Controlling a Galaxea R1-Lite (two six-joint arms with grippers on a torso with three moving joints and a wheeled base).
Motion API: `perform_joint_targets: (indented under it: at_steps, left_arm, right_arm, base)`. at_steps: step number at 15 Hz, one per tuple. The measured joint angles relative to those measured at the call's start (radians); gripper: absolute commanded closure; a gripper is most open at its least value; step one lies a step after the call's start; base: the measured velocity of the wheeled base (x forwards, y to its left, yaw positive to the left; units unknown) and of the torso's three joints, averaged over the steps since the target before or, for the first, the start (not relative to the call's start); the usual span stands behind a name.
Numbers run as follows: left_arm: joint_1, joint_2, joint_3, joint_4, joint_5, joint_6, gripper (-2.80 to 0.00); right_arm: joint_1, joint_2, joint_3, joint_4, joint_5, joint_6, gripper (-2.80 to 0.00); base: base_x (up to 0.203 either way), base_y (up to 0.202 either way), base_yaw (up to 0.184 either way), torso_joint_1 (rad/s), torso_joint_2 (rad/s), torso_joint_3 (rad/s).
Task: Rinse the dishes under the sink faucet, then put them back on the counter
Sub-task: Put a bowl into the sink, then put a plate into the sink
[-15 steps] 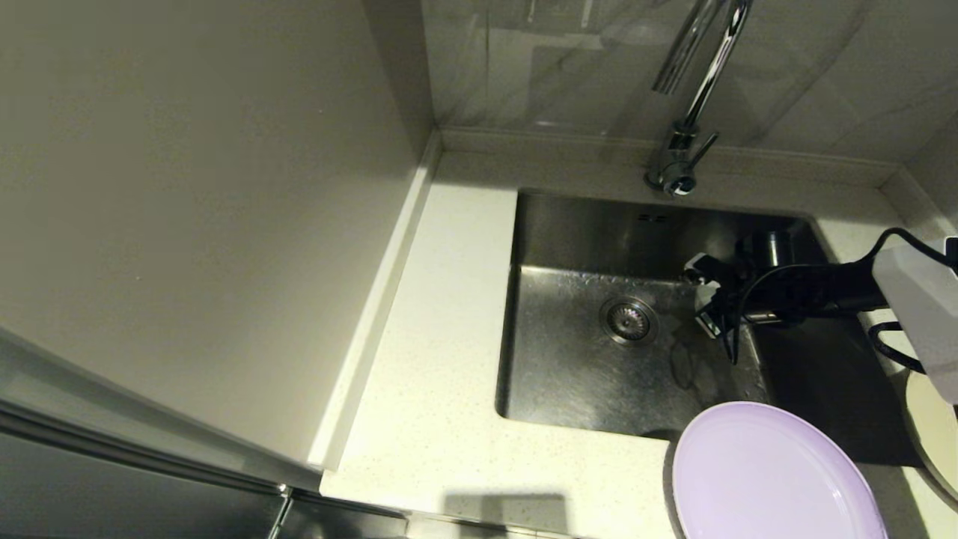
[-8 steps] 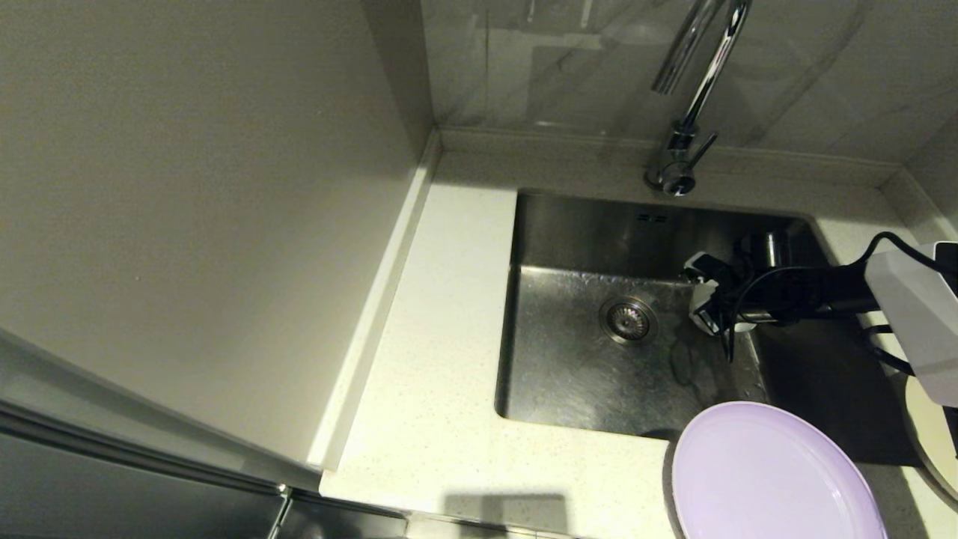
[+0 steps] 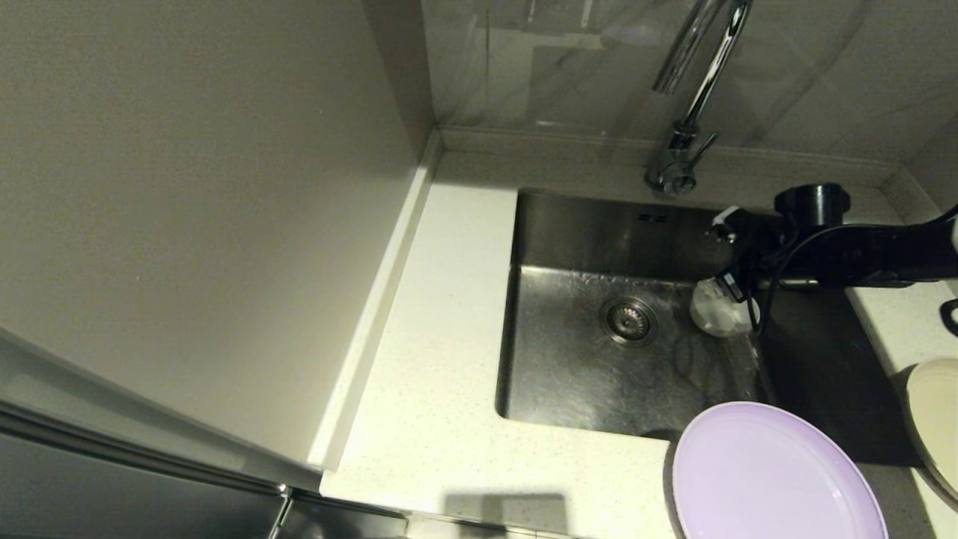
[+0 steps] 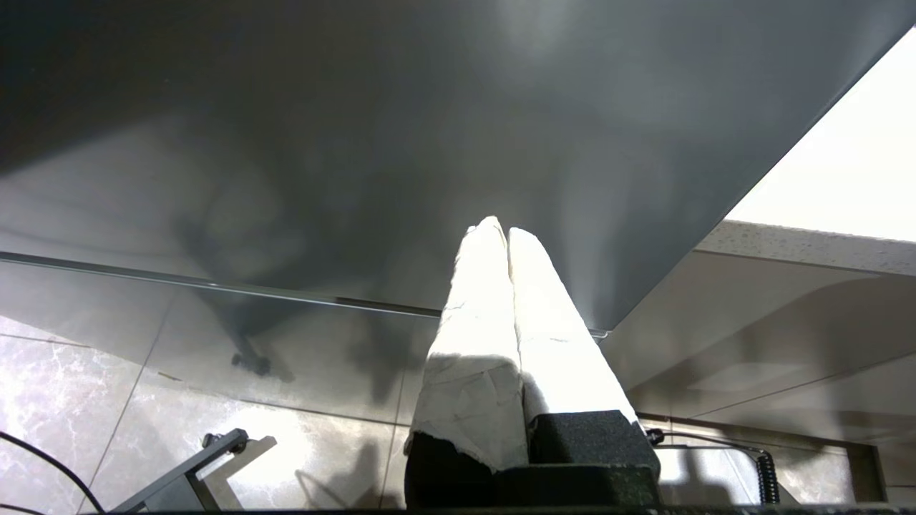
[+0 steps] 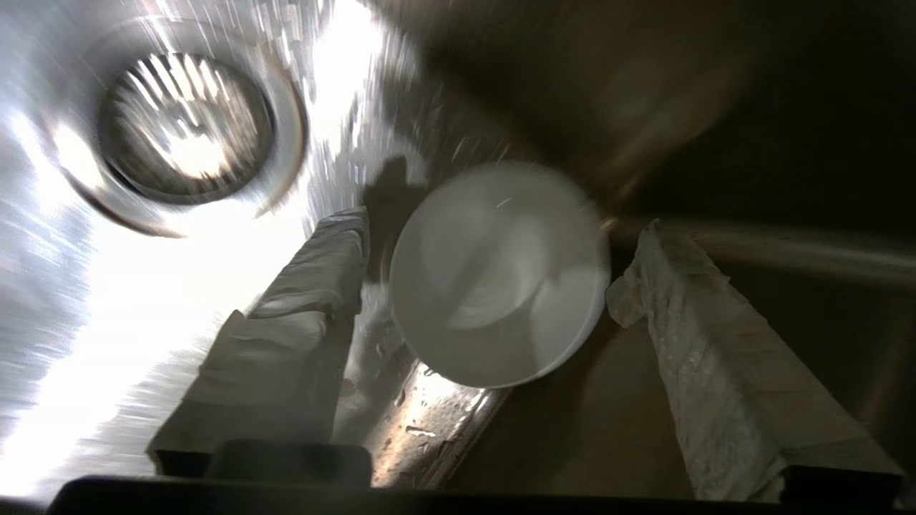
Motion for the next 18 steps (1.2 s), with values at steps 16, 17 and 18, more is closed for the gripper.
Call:
perform_joint_targets:
  at_steps: [16,17,18]
  left_arm:
    - [0.000,0.000,0.000,0.000,0.000,-0.001,0.00]
    - [0.000,0.000,0.000,0.000,0.000,0.000,0.00]
    - [0.000,0.000,0.000,0.000,0.000,0.000,0.00]
  right_arm:
    - [-0.158,-0.747,0.173,0.714,0.088,0.156,0.00]
    - [-0.169,-0.761,0.213,0.714,0.065,0.161,0.00]
    - [-0.178,-0.773,0.250,0.713,0.030,0.181,0.00]
  base:
    - [0.000,0.000,0.000,0.000,0.00,0.000]
    - [0.000,0.000,0.000,0.000,0.00,0.000]
    - [0.000,0.000,0.000,0.000,0.00,0.000]
